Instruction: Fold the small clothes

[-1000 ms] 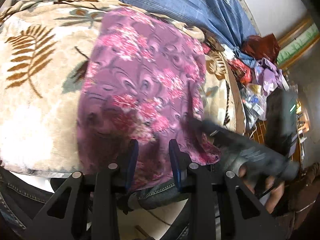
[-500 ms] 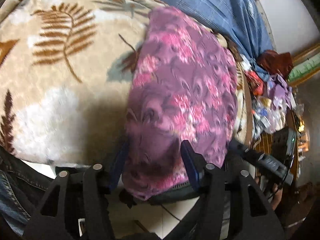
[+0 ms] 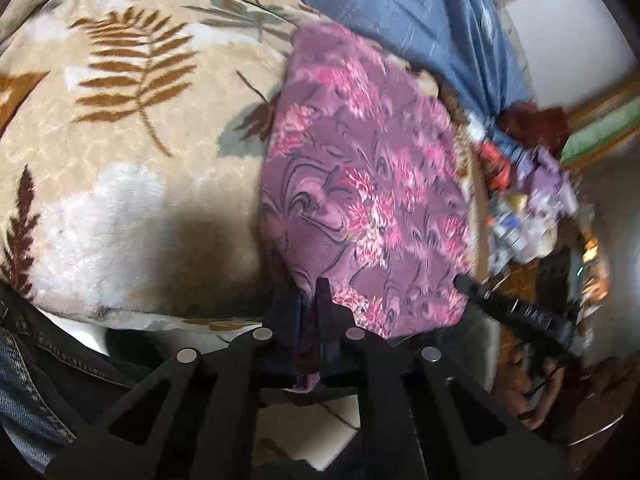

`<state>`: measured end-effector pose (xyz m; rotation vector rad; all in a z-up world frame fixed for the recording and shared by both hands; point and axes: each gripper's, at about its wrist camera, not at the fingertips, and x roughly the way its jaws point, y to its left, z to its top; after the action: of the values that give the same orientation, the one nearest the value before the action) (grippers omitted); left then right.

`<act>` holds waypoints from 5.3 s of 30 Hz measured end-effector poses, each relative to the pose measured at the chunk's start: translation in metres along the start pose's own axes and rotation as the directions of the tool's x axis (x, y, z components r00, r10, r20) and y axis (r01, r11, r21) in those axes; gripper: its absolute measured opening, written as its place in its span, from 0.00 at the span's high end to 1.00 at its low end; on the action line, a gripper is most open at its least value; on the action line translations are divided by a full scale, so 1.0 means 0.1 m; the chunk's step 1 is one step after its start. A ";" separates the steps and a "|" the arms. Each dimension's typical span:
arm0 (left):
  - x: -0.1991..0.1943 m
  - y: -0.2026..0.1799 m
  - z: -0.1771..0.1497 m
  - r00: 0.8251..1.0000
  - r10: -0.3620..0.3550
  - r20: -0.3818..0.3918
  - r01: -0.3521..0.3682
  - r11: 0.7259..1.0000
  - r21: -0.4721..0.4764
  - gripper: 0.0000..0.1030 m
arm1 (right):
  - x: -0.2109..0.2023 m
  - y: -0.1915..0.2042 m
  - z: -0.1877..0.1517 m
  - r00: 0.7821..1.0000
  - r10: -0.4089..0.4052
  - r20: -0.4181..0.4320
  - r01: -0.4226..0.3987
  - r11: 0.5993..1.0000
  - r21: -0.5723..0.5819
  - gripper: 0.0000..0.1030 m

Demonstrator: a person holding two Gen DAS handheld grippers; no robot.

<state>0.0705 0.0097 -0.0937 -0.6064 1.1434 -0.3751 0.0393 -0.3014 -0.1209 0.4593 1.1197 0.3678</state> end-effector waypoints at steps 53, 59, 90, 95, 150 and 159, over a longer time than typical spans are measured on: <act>0.38 -0.18 1.43 0.997 -0.073 -0.001 0.073 0.996 -0.052 0.77 | 0.81 0.38 1.40 0.991 0.089 -0.099 -0.093 0.995 -0.041 0.80; -0.21 -0.25 1.49 0.986 -0.131 0.101 0.135 0.990 -0.037 0.77 | 0.44 0.88 1.47 0.992 0.119 -0.038 -0.123 0.983 -0.134 0.80; 0.38 0.56 2.89 0.992 0.074 0.101 -0.062 0.991 -0.119 0.39 | 1.69 0.85 2.94 0.994 0.067 -0.081 -0.077 0.989 -0.126 0.49; 0.09 0.44 2.35 0.989 0.096 0.114 -0.088 0.994 -0.069 0.32 | 1.01 0.83 2.32 0.996 0.093 0.015 -0.090 0.988 -0.123 0.25; -0.75 -0.52 0.57 0.851 0.495 0.176 -0.519 0.844 0.136 0.36 | -0.04 1.32 0.65 0.991 -0.132 -0.021 0.126 0.975 -0.183 0.32; -0.87 -0.80 0.36 0.809 0.538 0.235 -0.581 0.793 0.183 0.36 | -0.21 1.68 0.30 0.981 -0.190 0.048 0.196 0.941 -0.276 0.31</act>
<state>0.0724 0.0062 0.0297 -0.0543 1.0342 0.0556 0.0500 -0.1746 -0.0055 0.1018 1.0629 0.3413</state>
